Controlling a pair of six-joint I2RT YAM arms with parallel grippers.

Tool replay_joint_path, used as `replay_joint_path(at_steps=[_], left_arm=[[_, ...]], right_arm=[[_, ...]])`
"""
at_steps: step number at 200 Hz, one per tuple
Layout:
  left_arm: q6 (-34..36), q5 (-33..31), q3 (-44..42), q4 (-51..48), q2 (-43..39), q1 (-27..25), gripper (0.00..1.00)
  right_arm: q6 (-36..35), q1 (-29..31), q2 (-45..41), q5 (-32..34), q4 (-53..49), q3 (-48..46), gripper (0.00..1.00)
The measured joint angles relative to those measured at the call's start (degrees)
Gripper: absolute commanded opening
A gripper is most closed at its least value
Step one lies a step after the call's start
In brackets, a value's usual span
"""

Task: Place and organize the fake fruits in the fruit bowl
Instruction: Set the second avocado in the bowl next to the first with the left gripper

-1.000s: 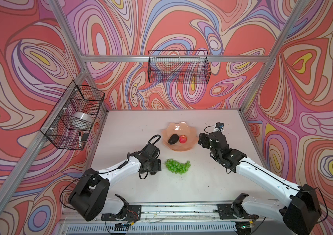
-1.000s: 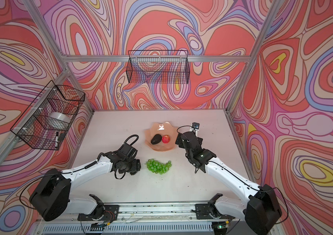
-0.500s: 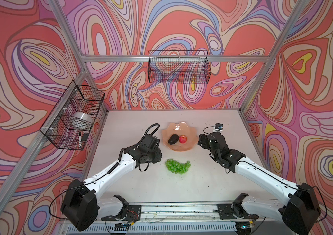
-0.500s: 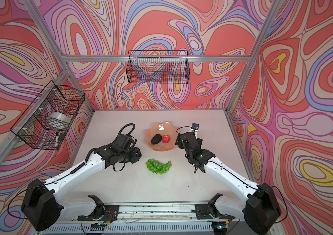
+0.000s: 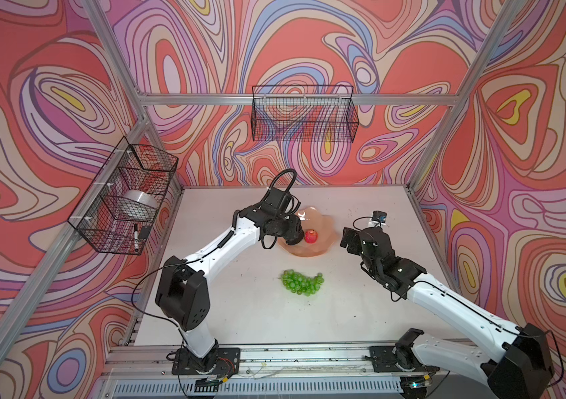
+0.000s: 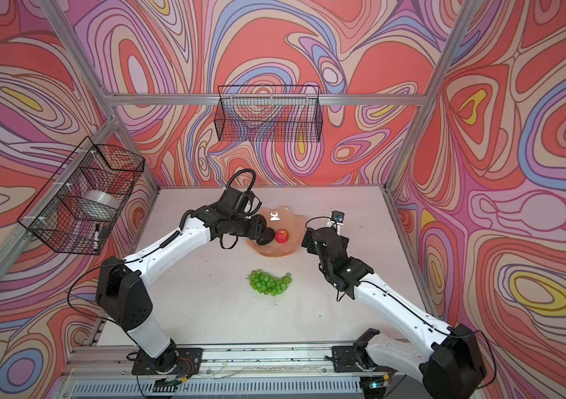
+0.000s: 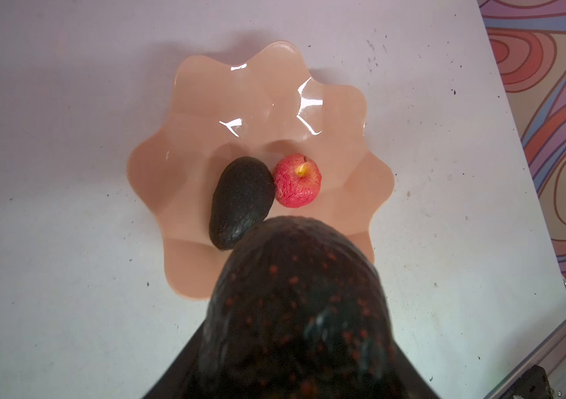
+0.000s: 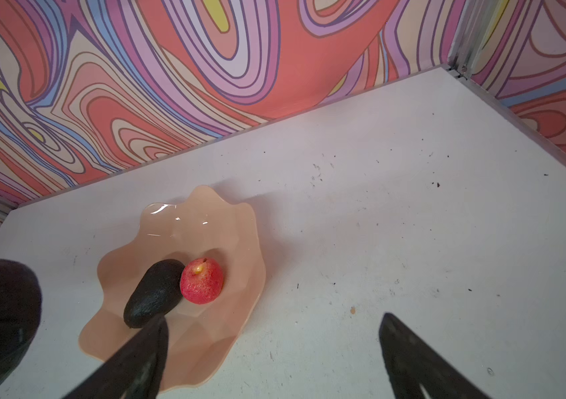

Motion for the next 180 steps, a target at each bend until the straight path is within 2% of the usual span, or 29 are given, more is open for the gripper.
replay_joint_path(at_steps=[76, 180], left_arm=[[2.38, 1.51, 9.73, -1.79, 14.64, -2.21, 0.52], [4.46, -1.05, 18.01, -3.56, 24.85, -4.5, 0.56]], right_arm=[[-0.02, 0.0, -0.26, 0.94, -0.57, -0.55, 0.98], [-0.87, 0.0, 0.52, 1.46, -0.57, -0.55, 0.98]])
